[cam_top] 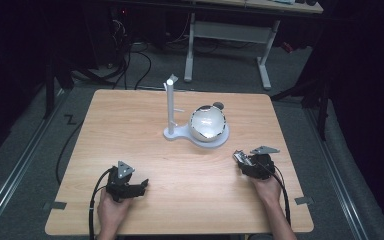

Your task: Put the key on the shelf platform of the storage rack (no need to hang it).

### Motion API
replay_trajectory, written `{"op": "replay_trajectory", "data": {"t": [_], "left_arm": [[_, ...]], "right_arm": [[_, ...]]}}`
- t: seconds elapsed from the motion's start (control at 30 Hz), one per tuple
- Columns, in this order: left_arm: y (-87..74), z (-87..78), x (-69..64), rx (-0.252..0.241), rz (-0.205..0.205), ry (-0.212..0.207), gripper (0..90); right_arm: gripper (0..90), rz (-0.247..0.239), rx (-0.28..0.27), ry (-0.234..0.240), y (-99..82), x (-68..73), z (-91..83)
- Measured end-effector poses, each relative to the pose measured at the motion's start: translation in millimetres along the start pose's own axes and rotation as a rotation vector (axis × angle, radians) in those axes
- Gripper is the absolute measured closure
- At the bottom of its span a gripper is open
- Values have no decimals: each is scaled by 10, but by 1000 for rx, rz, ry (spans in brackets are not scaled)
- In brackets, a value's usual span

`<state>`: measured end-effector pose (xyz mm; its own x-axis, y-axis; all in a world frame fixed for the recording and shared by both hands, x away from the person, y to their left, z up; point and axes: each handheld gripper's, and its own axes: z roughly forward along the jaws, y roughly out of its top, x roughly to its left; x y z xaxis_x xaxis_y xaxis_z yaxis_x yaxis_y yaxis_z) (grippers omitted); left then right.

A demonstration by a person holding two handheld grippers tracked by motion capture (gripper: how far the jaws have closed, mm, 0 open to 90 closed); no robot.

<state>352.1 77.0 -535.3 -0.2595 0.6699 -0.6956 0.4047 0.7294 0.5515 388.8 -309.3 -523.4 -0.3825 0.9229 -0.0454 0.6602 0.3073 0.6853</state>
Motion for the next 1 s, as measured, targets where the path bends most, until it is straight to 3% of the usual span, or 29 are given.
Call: {"op": "replay_trajectory", "data": {"t": [0.3,1.0], "left_arm": [[1,1,0,-3,-1,2,174],[1,1,-1,-3,-2,3,175]], "right_arm": [[498,-44,-10,-22,-2,38,-10],[500,-43,-60,17,32,51,-290]]}}
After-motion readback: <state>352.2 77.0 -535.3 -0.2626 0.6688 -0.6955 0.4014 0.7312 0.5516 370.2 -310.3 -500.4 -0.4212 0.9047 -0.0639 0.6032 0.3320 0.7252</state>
